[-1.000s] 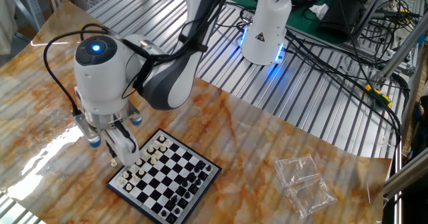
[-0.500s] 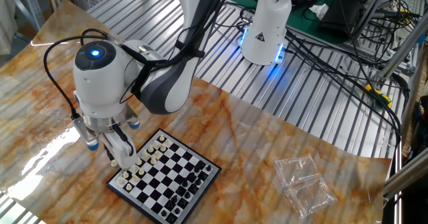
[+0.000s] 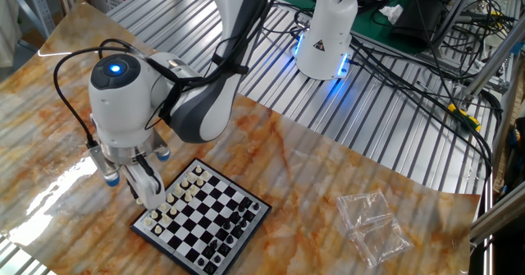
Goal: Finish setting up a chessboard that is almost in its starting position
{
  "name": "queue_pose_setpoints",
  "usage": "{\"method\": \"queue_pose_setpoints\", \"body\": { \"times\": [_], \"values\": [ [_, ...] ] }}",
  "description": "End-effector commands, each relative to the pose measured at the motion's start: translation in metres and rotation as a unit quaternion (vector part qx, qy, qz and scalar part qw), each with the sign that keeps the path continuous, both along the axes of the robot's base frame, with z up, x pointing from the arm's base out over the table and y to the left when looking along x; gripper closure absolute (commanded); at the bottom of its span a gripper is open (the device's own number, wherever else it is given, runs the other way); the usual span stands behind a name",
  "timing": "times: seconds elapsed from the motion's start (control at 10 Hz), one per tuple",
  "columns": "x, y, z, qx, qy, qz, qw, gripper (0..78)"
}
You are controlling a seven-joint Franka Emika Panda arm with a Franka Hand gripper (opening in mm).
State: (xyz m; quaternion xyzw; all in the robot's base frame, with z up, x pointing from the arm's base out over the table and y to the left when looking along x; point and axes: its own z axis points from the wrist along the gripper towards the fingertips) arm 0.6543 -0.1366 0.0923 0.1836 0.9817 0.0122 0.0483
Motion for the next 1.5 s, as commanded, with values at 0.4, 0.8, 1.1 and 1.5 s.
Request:
{"method": "queue_pose_setpoints", "body": {
  "times": [0.4,0.8,1.1,1.5],
  "values": [
    [0.0010,0.0003,-0.0003,0.007,-0.002,-0.008,0.9999,76.4],
    [0.0009,0.0005,-0.0011,0.007,-0.001,-0.014,0.9999,76.4],
    [0.0010,0.0012,-0.0043,0.006,-0.001,-0.017,0.9998,76.4],
    [0.0008,0.0016,-0.0047,0.007,-0.002,-0.019,0.9998,76.4]
  ]
}}
